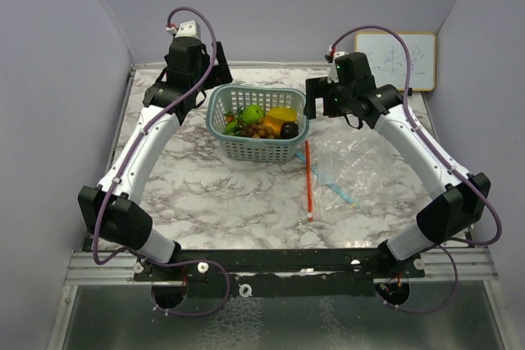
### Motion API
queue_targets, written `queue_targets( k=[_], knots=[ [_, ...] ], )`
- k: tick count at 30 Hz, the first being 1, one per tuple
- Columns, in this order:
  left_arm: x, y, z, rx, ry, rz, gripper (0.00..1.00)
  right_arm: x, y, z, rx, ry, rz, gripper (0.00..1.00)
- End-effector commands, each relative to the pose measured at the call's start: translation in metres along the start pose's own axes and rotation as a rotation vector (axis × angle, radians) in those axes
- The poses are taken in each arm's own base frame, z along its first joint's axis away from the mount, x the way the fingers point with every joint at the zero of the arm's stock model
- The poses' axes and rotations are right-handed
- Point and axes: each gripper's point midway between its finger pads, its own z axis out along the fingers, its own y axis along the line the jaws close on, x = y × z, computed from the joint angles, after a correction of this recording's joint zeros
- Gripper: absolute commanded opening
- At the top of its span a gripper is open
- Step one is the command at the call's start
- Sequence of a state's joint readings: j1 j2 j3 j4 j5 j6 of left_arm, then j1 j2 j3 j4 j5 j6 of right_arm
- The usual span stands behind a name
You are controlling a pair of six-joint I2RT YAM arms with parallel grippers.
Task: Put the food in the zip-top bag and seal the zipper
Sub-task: Pick up the zipper food storage bag at the center of the board.
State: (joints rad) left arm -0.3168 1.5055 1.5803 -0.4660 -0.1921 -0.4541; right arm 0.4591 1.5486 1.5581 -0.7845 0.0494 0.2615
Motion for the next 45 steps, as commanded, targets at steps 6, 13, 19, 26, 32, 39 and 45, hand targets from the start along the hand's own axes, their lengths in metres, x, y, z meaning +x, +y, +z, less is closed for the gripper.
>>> queue_targets(
  k=[6, 13, 19, 26, 32, 39, 45],
  knots=[
    [-0.022, -0.038, -0.004, 0.208, -0.084, 0.119, 0.99, -0.03, -0.043, -0.025, 0.181, -0.041, 0.109, 0.99],
    [-0.015, -0.07, -0.015, 0.452, -0.118, 0.265, 0.99, 0.018, -0.09, -0.039, 0.256, 0.048, 0.264, 0.99],
    [-0.02, -0.074, -0.021, 0.488, -0.169, 0.209, 0.99, 0.087, -0.086, -0.028, 0.24, 0.218, 0.301, 1.0],
    [-0.011, -0.066, -0.015, 0.456, -0.15, 0.176, 0.99, 0.137, -0.055, -0.019, 0.054, 0.338, 0.322, 0.85],
    [-0.008, -0.06, -0.015, 0.428, -0.152, 0.16, 0.99, 0.161, -0.03, -0.012, 0.008, 0.373, 0.274, 0.79],
    [-0.008, -0.049, -0.019, 0.379, -0.174, 0.129, 0.99, 0.192, -0.001, 0.005, -0.023, 0.422, 0.255, 0.74],
    [-0.009, -0.045, -0.026, 0.363, -0.179, 0.119, 0.99, 0.203, -0.001, 0.029, 0.019, 0.416, 0.279, 0.69]
  ],
)
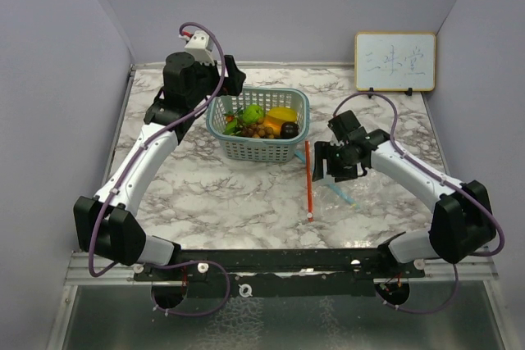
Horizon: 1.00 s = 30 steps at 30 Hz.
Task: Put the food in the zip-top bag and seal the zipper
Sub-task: Pick up the zipper food storage bag at the center of the board.
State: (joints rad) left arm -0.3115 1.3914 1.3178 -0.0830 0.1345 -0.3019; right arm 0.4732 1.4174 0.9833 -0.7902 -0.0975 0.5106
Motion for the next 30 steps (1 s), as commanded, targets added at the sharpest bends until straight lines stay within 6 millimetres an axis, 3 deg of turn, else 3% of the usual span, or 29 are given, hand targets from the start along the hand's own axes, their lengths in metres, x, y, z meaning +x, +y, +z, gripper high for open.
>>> queue_targets(
  k=[1, 8, 13, 22, 26, 30],
  knots=[
    [-0.021, 0.001, -0.014, -0.027, -0.069, -0.006, 0.99, -0.018, 0.01, 0.022, -0.007, -0.064, 0.037, 0.69],
    [-0.033, 0.003, -0.027, -0.054, -0.097, 0.031, 0.99, -0.014, 0.022, 0.045, -0.007, -0.04, 0.043, 0.64],
    [-0.037, 0.004, -0.032, -0.063, -0.105, 0.043, 0.99, -0.001, 0.008, 0.062, 0.073, -0.02, 0.088, 0.61],
    [-0.04, 0.005, -0.043, -0.076, -0.119, 0.048, 0.99, 0.014, -0.012, 0.081, 0.167, 0.019, 0.098, 0.46],
    [-0.04, 0.005, -0.047, -0.084, -0.12, 0.051, 0.99, 0.018, -0.018, 0.086, 0.194, 0.026, 0.09, 0.28],
    [-0.036, 0.006, -0.05, -0.087, -0.113, 0.051, 0.99, 0.025, -0.028, 0.091, 0.251, 0.05, 0.075, 0.29]
  ],
)
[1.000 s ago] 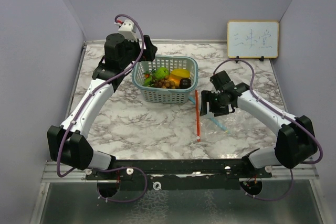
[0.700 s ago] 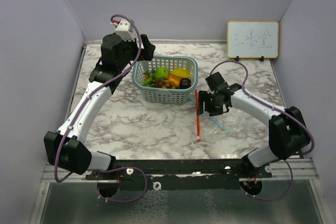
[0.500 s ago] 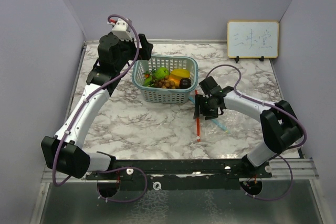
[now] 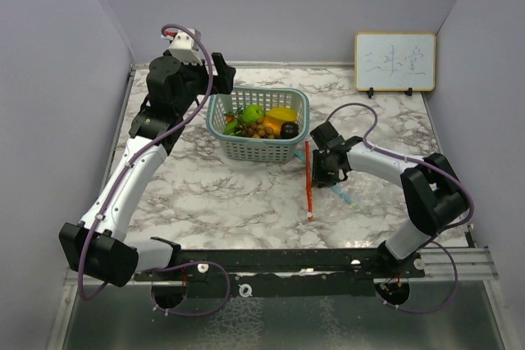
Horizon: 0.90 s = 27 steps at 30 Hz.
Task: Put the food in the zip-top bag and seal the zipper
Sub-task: Pick up the zipper food storage bag at the center of the board.
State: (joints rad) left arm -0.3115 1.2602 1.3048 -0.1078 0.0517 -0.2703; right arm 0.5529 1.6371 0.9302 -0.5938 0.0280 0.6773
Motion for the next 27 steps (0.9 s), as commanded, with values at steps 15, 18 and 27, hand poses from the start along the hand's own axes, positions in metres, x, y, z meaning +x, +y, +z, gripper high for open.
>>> queue_targets(
  k=[15, 18, 27],
  knots=[
    [0.013, 0.009, -0.013, -0.036, 0.016, 0.006, 0.99, 0.02, -0.017, 0.026, 0.213, 0.049, -0.085, 0.51],
    [0.012, 0.01, -0.014, -0.044, 0.016, 0.009, 0.99, 0.026, -0.021, 0.033, 0.223, 0.069, -0.088, 0.41],
    [0.007, 0.009, -0.015, -0.043, 0.006, 0.013, 0.99, 0.029, -0.024, 0.03, 0.212, 0.058, -0.104, 0.03]
  ],
)
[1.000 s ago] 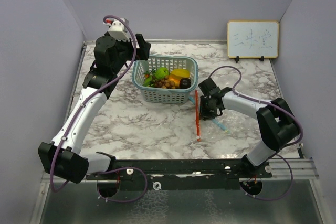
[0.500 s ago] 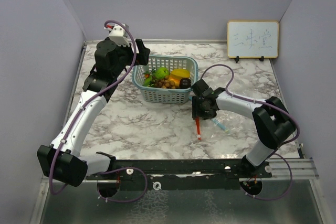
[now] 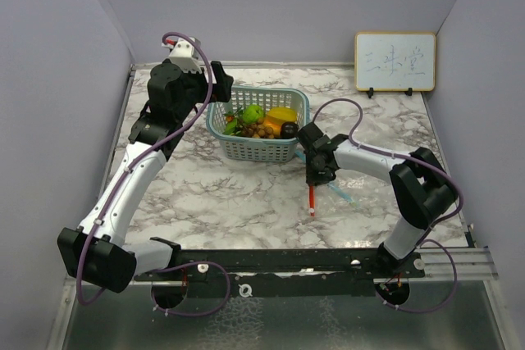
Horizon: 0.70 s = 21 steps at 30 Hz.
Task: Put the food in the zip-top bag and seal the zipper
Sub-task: Pick up the zipper food storage bag at the center of the board.
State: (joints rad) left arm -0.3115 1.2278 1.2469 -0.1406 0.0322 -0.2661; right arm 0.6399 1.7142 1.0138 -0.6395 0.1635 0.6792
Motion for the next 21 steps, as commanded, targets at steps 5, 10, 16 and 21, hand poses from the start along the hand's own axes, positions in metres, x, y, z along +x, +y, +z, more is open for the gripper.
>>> queue_targets(
  k=[5, 10, 16, 21],
  knots=[
    [-0.033, -0.015, -0.011, 0.062, -0.075, 0.01, 0.92, -0.014, -0.013, -0.03, 0.049, -0.047, -0.05, 0.02],
    [-0.038, -0.053, -0.017, 0.272, -0.07, 0.001, 0.9, -0.069, 0.004, -0.111, -0.05, -0.232, -0.069, 0.02],
    [-0.026, -0.101, -0.027, 0.563, -0.04, -0.112, 0.94, -0.11, 0.039, -0.215, -0.32, -0.441, -0.152, 0.02],
    [-0.034, -0.126, -0.031, 0.72, -0.056, -0.286, 0.9, -0.127, 0.071, -0.297, -0.572, -0.609, -0.254, 0.02]
  ],
)
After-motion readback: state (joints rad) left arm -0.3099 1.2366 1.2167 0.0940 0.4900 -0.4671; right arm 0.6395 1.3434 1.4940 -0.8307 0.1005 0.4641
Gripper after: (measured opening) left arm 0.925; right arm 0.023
